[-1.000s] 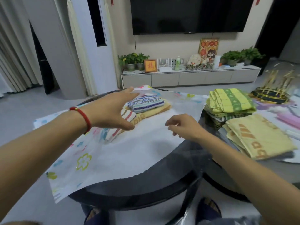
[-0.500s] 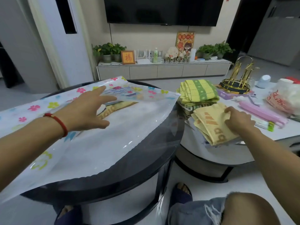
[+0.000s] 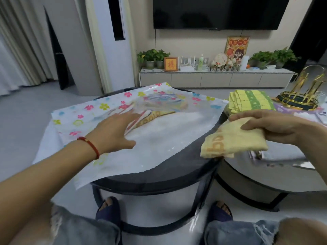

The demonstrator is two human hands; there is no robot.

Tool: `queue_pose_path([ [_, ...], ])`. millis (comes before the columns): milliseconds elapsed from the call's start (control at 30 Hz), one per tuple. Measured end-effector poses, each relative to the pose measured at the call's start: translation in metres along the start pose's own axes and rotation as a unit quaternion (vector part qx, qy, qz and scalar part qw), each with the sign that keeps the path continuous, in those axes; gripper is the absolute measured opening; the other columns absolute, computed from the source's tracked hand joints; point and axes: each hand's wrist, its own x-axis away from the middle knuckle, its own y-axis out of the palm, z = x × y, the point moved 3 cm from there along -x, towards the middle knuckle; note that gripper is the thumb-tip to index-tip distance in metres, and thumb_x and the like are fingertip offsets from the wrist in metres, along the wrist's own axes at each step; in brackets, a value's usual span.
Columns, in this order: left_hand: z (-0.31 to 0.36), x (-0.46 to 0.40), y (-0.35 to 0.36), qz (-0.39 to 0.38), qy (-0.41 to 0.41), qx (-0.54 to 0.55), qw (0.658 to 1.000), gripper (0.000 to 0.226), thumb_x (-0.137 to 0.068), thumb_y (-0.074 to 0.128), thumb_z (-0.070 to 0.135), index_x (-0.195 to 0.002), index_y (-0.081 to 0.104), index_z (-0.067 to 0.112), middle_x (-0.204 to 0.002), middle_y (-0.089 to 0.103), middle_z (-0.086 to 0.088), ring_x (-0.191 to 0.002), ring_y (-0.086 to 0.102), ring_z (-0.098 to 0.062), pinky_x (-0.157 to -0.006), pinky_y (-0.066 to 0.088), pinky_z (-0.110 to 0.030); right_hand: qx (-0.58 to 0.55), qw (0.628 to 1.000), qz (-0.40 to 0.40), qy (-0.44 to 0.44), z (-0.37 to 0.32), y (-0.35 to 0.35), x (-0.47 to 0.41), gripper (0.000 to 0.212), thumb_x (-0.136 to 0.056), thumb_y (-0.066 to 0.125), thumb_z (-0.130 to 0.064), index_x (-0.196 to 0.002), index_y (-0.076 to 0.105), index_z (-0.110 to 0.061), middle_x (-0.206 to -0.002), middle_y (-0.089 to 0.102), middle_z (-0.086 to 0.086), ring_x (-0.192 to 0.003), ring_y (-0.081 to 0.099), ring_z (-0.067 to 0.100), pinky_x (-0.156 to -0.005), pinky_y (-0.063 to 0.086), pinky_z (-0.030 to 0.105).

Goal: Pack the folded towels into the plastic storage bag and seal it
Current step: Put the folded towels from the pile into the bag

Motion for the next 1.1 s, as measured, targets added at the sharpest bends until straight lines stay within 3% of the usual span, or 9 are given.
queue_pose_path([
  [133,-0.013,-0.009,-0.04,-0.078,0.034,0.005,0.996,0.119,-0.068,0.082,0.044,-0.157,0.004,0.03,-0.165,0.013,0.008,-0.148,0.023,-0.02,-0.12,0.019,-0.032,-0.037,0.988,-0.132,-0.07,-0.019,0.097,-0.024,0.046,-0.084,0.07,0.0,-0.126,0.075,-0.017,-0.129,0.074,0.012,-0.108,0.074,0.031,-0.08,0.065,0.038],
  [333,-0.03,-0.012,-0.08,-0.161,0.044,-0.025,0.986,0.137,-0.058,0.085,0.061,-0.154,-0.01,0.04,-0.163,0.003,0.022,-0.148,0.008,-0.01,-0.107,0.005,-0.018,-0.152,0.981,-0.061,-0.103,-0.04,0.238,-0.123,0.046,-0.089,0.054,0.014,-0.12,0.077,-0.011,-0.127,0.072,0.015,-0.106,0.065,0.025,-0.093,0.056,0.036],
  [533,-0.042,-0.013,-0.097,-0.129,0.043,-0.021,0.99,0.135,-0.055,0.083,0.065,-0.151,-0.01,0.048,-0.161,0.005,0.026,-0.151,-0.005,-0.012,-0.12,0.008,-0.033,-0.202,0.972,-0.054,-0.109,-0.065,0.358,-0.193,0.067,-0.087,0.043,0.018,-0.145,0.055,-0.012,-0.052,0.053,0.007,-0.047,0.048,0.019,-0.048,0.041,0.029],
  [633,-0.053,-0.012,-0.107,-0.114,0.033,-0.014,0.993,0.136,-0.051,0.08,0.072,-0.149,-0.012,0.051,-0.158,-0.001,0.033,-0.148,-0.006,-0.003,-0.115,0.005,-0.026,-0.256,0.957,-0.107,-0.085,-0.055,0.396,-0.206,0.063,-0.09,0.044,0.009,-0.144,0.051,-0.024,-0.076,0.065,0.025,-0.067,0.064,0.038,-0.059,0.054,0.032],
  [700,-0.057,-0.01,-0.108,-0.117,0.033,-0.006,0.993,0.135,-0.05,0.077,0.077,-0.148,-0.013,0.053,-0.15,-0.006,0.041,-0.141,-0.005,0.007,-0.112,0.003,-0.021,-0.154,0.975,-0.154,-0.046,-0.029,0.413,-0.208,0.053,-0.101,0.05,-0.001,-0.15,0.045,-0.02,-0.129,0.064,0.028,-0.113,0.066,0.044,-0.089,0.06,0.044],
  [800,-0.057,-0.008,-0.097,-0.131,0.033,-0.013,0.991,0.133,-0.051,0.076,0.077,-0.148,-0.013,0.054,-0.158,-0.003,0.033,-0.145,-0.002,0.003,-0.117,0.005,-0.027,-0.01,0.987,-0.162,0.005,0.001,0.412,-0.206,0.046,-0.107,0.05,-0.008,-0.152,0.045,-0.01,-0.112,0.065,0.019,-0.089,0.066,0.029,-0.089,0.062,0.043],
  [933,-0.051,-0.005,-0.083,-0.109,0.046,-0.02,0.993,0.129,-0.058,0.076,0.072,-0.152,-0.009,0.047,-0.162,0.001,0.025,-0.149,0.004,-0.005,-0.109,0.005,-0.022,0.11,0.987,-0.08,-0.082,0.005,0.374,-0.208,0.036,-0.101,0.058,-0.011,-0.137,0.061,-0.015,-0.123,0.069,0.022,-0.088,0.067,0.028,-0.084,0.06,0.039],
  [1033,-0.045,-0.004,-0.078,-0.092,0.051,-0.005,0.994,0.124,-0.061,0.076,0.069,-0.153,-0.004,0.045,-0.162,0.009,0.022,-0.147,0.009,-0.006,-0.106,0.006,-0.021,0.32,0.924,0.034,-0.209,0.006,0.345,-0.217,0.037,-0.098,0.054,-0.011,-0.13,0.067,-0.024,-0.132,0.065,0.009,-0.114,0.063,0.029,-0.095,0.054,0.039],
  [1100,-0.041,-0.003,-0.076,-0.093,0.053,0.001,0.994,0.123,-0.062,0.076,0.069,-0.153,-0.003,0.046,-0.162,0.01,0.023,-0.146,0.01,-0.005,-0.105,0.007,-0.02,0.461,0.86,0.013,-0.218,0.012,0.34,-0.23,0.052,-0.099,0.05,-0.013,-0.146,0.053,-0.035,-0.16,0.042,0.005,-0.145,0.039,0.034,-0.114,0.04,0.05],
])
